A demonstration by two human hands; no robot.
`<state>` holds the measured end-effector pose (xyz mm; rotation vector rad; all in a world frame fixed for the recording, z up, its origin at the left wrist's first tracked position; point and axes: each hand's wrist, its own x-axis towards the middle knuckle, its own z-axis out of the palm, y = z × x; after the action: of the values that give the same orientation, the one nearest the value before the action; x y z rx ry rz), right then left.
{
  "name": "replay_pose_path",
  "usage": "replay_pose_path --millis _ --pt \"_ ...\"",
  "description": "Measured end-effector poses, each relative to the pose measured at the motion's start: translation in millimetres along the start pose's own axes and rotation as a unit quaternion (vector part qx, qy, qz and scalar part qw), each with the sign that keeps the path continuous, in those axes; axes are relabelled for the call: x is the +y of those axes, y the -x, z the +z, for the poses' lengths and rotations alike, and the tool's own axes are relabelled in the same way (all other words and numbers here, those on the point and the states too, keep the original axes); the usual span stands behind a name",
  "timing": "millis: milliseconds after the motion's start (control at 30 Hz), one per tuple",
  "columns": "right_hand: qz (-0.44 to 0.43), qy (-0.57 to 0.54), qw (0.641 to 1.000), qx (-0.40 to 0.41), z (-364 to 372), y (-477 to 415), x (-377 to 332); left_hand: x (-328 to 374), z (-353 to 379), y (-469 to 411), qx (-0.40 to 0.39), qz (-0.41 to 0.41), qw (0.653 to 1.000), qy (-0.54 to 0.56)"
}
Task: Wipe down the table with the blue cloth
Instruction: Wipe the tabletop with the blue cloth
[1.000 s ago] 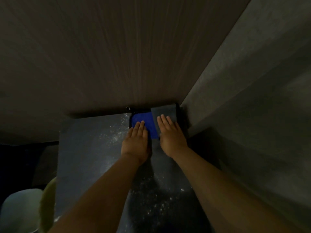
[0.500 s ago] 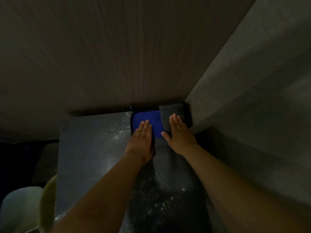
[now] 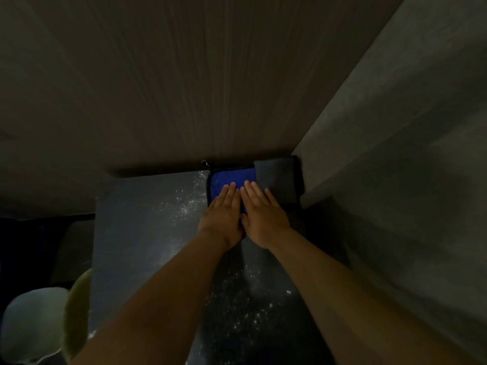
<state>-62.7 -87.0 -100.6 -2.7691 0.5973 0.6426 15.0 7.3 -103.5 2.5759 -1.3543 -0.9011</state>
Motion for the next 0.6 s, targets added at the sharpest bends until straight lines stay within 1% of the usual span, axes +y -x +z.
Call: replay_pose_path --millis 100,267,400,467,600 --pt "0.003 0.042 0.999 -0.020 -5.5 -3.9 -3.2 -1.0 2.5 -0.9 -0.015 -0.001 1.000 -0.007" --pt "0.010 0.051 0.996 -0.066 -11.2 -17.1 -4.9 1.1 1.7 -10.2 -0.054 -0.017 0.997 -0.056" --pt "0.013 0.054 0.997 -0.060 -14.7 -23.0 -7.9 -0.8 -5.1 -9.6 -0.064 -0.013 0.998 -0.008" --pt "0.012 0.075 0.996 -0.055 -14.1 -23.0 -11.2 -5.1 -5.7 -7.9 -0.059 -0.010 0.998 -0.005" --pt "0.008 0.075 0.996 -0.052 -14.5 -23.9 -15.6 -10.5 -12.8 -8.3 -0.047 -0.016 0.999 -0.001"
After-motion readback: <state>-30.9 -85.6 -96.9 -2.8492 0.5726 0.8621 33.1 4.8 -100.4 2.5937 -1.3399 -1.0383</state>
